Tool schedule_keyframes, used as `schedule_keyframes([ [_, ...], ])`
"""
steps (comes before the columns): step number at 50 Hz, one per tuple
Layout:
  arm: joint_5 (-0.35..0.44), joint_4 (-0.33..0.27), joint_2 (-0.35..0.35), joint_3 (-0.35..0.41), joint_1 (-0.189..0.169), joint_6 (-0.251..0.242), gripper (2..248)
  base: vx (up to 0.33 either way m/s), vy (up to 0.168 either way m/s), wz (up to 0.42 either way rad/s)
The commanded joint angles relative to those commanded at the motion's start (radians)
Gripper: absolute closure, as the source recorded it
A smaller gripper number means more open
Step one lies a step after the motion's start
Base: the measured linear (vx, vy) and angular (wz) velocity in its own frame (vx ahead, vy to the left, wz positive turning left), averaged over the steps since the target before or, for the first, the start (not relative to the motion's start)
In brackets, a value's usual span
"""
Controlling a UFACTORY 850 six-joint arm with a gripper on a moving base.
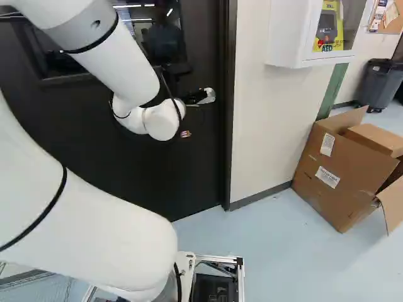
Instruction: Open the door and move inside
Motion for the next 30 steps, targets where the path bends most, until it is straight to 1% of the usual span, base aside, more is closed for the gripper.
schedule_keyframes([
  [18,0.0,-0.117,-0.033,-0.032,-0.038,0.0,3,0.0,0.0,0.0],
  [23,0.0,-0.134,-0.045,-0.044,-0.045,0.0,3,0.0,0.0,0.0],
  [30,0.0,-0.141,-0.065,-0.062,-0.049,0.0,3,0.0,0.0,0.0],
])
